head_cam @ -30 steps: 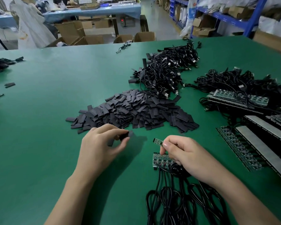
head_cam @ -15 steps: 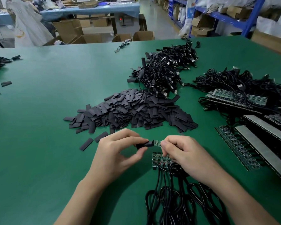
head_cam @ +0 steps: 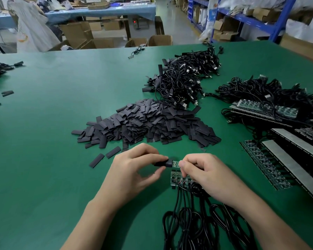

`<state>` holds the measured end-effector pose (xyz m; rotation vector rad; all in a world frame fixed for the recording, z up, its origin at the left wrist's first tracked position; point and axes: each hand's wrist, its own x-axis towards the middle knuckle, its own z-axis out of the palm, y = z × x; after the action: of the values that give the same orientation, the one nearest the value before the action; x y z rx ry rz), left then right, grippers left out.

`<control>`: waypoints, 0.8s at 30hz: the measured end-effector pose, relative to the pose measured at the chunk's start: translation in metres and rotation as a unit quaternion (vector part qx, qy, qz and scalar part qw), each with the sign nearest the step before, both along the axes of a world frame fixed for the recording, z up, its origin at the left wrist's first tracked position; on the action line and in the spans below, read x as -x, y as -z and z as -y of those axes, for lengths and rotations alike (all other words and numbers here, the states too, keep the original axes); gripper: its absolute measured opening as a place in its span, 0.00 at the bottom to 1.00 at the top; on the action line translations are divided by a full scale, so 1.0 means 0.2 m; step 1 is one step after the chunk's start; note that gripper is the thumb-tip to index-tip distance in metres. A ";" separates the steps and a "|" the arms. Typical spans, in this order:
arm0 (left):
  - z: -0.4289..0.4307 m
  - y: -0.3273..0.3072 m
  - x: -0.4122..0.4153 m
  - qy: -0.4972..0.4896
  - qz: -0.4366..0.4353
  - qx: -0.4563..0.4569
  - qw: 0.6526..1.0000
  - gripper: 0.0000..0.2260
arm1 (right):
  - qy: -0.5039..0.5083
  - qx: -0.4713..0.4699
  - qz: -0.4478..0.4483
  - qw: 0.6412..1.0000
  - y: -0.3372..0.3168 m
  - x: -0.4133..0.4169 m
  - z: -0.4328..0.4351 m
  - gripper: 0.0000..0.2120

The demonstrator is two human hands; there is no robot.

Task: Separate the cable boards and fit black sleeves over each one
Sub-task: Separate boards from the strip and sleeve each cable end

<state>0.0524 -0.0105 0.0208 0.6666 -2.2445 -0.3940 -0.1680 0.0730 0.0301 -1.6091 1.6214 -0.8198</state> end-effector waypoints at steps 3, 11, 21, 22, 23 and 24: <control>0.00 0.00 0.00 0.009 0.009 -0.012 1.000 0.08 | -0.004 -0.004 0.001 1.000 0.00 0.01 0.00 0.15; 0.00 0.01 0.00 0.029 0.029 -0.071 0.997 0.08 | -0.012 0.003 -0.028 1.000 -0.01 0.03 0.00 0.15; -0.01 0.01 0.02 0.026 0.035 -0.093 0.995 0.08 | -0.030 -0.014 -0.020 0.999 -0.01 0.02 0.00 0.15; -0.02 0.01 0.02 0.030 0.036 -0.092 0.995 0.08 | -0.029 -0.013 -0.019 0.999 -0.01 0.02 0.00 0.15; -0.02 0.01 0.02 0.036 0.036 -0.090 0.995 0.09 | -0.028 -0.013 -0.017 0.999 -0.01 0.01 0.00 0.15; -0.02 0.02 0.03 0.040 0.036 -0.087 0.995 0.09 | -0.027 -0.012 -0.015 0.999 -0.01 0.01 0.00 0.15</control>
<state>0.0467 -0.0066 0.0176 0.6919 -2.3286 -0.6200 -0.1702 0.0730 0.0314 -1.6488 1.5946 -0.7485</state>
